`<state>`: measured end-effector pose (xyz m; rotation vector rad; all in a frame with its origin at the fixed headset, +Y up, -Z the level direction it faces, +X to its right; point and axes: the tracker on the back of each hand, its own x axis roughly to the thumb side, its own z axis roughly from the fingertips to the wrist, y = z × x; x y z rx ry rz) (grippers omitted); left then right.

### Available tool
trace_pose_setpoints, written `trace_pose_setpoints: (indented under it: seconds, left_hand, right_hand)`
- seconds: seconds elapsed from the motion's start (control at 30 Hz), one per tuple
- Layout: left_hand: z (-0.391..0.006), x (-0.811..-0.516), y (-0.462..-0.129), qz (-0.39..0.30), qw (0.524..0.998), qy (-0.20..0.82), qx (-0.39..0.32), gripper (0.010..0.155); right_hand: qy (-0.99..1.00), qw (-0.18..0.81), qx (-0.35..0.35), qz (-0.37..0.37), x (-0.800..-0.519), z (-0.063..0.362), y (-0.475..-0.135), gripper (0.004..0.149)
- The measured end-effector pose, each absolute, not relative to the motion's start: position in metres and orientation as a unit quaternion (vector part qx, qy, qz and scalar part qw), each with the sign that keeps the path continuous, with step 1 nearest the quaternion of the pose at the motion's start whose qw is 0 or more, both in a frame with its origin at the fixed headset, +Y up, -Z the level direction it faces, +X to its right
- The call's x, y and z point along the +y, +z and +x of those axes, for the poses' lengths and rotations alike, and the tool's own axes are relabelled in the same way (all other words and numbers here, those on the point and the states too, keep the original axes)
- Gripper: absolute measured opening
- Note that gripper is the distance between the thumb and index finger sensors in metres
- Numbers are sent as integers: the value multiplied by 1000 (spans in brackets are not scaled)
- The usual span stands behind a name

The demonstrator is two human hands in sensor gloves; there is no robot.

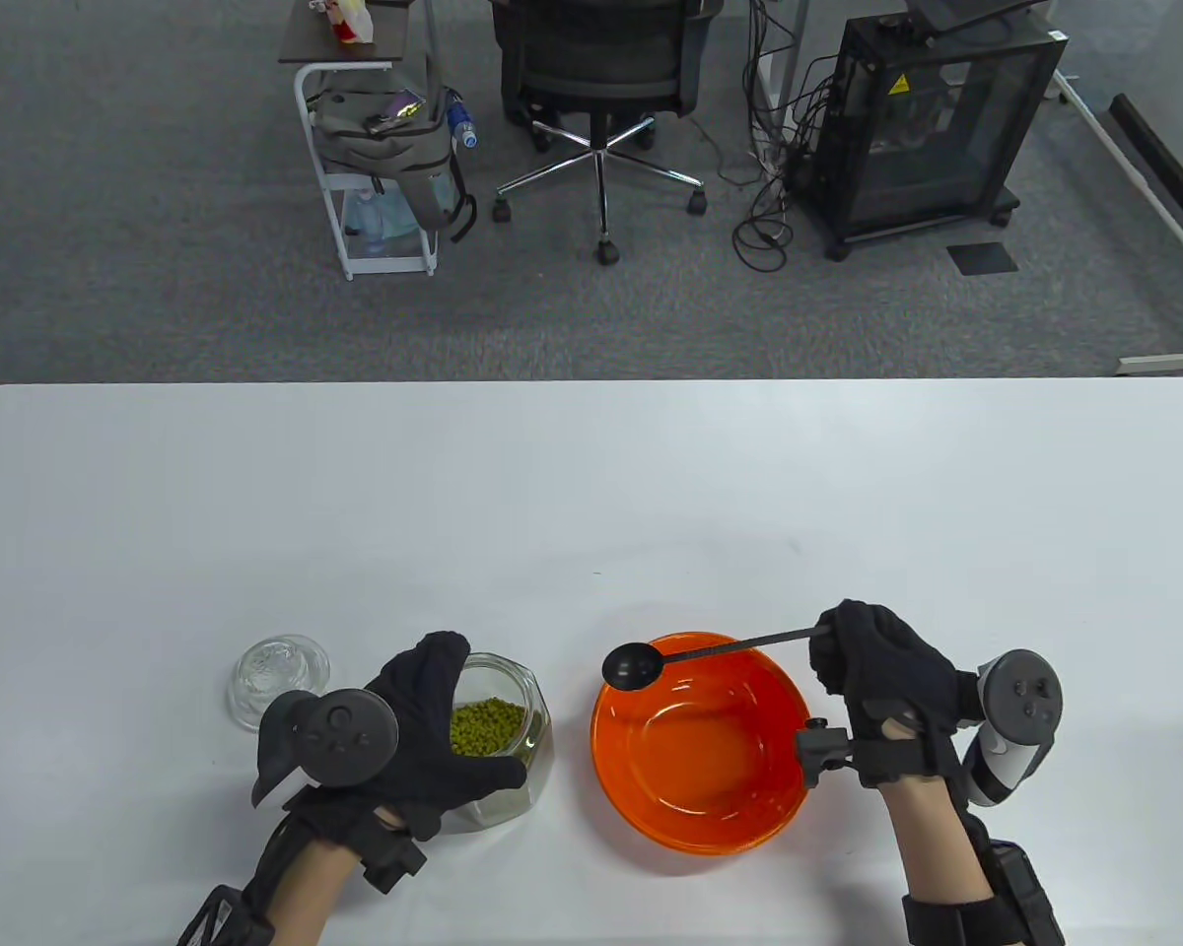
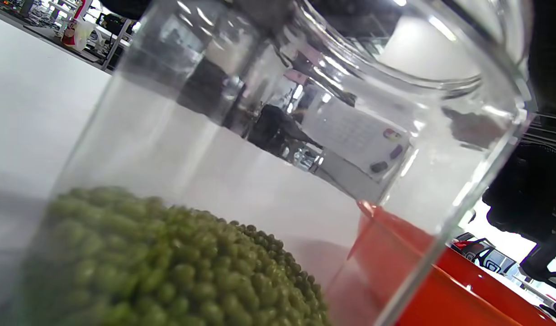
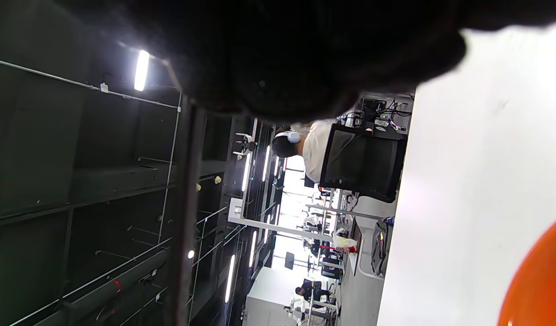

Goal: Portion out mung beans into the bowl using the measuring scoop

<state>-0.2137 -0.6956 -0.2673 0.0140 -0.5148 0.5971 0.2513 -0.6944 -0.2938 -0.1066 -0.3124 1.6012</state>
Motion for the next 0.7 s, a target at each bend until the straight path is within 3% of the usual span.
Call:
trace_pose_setpoints:
  seconds: [0.4, 0.7]
  left_hand:
    - [-214, -696, -268, -1, 919, 312, -241, 127]
    - [-215, -697, -269, -3, 915, 328, -236, 129]
  right_hand:
    - [716, 683, -141, -31, -688, 242, -292, 42]
    - [758, 632, -159, 36, -646, 196, -292, 42]
